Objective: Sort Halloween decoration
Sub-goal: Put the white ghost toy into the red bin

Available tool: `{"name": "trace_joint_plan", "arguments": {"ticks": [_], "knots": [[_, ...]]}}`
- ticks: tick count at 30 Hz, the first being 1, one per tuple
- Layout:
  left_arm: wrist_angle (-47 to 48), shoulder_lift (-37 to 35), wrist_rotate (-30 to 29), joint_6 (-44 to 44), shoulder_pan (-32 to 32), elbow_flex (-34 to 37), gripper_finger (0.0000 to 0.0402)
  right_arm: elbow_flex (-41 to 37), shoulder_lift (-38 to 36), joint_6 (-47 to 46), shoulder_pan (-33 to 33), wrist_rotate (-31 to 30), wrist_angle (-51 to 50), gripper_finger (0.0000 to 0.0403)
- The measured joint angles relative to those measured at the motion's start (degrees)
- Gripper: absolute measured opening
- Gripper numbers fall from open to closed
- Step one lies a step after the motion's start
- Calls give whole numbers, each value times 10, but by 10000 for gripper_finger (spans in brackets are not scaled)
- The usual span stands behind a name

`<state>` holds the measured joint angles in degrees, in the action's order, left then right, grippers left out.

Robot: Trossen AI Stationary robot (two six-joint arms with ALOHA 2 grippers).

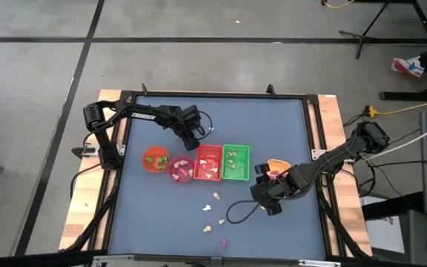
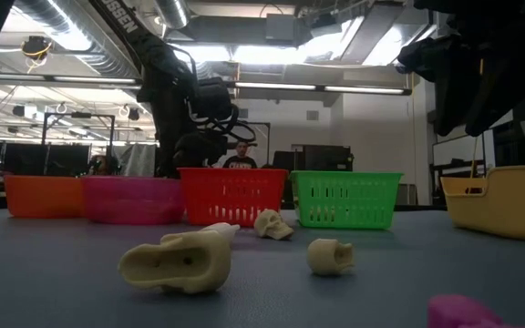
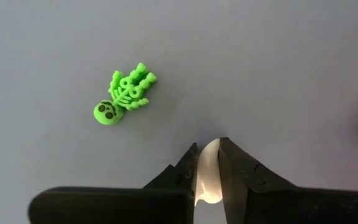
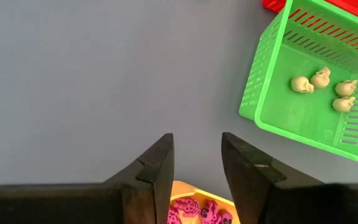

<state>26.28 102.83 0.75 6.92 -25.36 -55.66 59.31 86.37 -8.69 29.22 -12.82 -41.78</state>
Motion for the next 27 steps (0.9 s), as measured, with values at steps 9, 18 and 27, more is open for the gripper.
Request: {"name": "trace_joint_plan", "arguments": {"ticks": [9,18,27], "knots": [[0,-5,-1,0,0,0,23,0,0,0,0,0,0,134],[9,-24,-5,1,-3,2,10,0,0,0,0,0,0,134],[9,-25,-2,0,-2,2,4,0,0,0,0,0,0,134]]}}
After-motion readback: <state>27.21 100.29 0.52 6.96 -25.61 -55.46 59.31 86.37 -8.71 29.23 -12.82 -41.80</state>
